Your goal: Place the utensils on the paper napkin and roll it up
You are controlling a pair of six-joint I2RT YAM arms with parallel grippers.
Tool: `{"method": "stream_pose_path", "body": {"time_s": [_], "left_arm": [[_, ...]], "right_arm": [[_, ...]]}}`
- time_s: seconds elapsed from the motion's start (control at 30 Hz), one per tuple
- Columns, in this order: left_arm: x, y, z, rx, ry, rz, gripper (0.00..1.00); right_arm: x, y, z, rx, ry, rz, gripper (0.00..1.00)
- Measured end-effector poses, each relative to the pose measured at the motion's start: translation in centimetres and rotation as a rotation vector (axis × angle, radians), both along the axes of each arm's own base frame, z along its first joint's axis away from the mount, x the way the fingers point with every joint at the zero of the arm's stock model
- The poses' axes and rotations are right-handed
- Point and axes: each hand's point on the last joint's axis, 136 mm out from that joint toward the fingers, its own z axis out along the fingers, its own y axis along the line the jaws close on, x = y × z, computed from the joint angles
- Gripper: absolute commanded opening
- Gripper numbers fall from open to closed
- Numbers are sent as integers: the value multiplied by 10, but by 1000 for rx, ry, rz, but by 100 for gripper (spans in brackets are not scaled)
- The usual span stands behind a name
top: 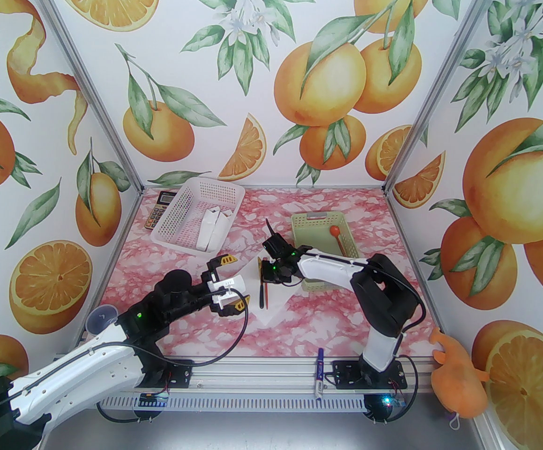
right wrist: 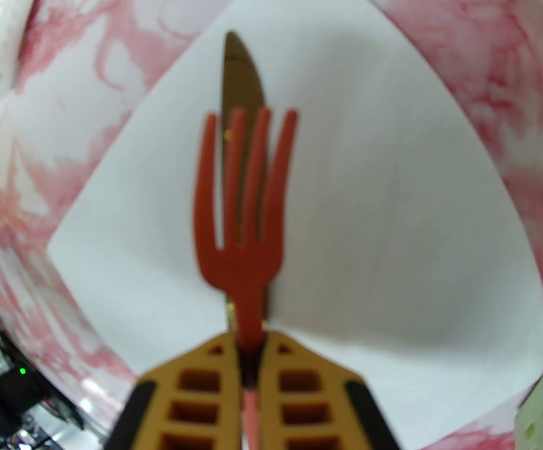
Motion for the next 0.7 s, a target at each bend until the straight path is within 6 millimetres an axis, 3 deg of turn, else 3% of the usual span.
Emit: {"method": "stream_pose_path", "body": {"time_s": [0.7], "left_arm": [[-1, -1, -4, 10, 13, -11, 100]], "right_arm": [[-2, -2, -14, -20, 32, -13, 13]]}}
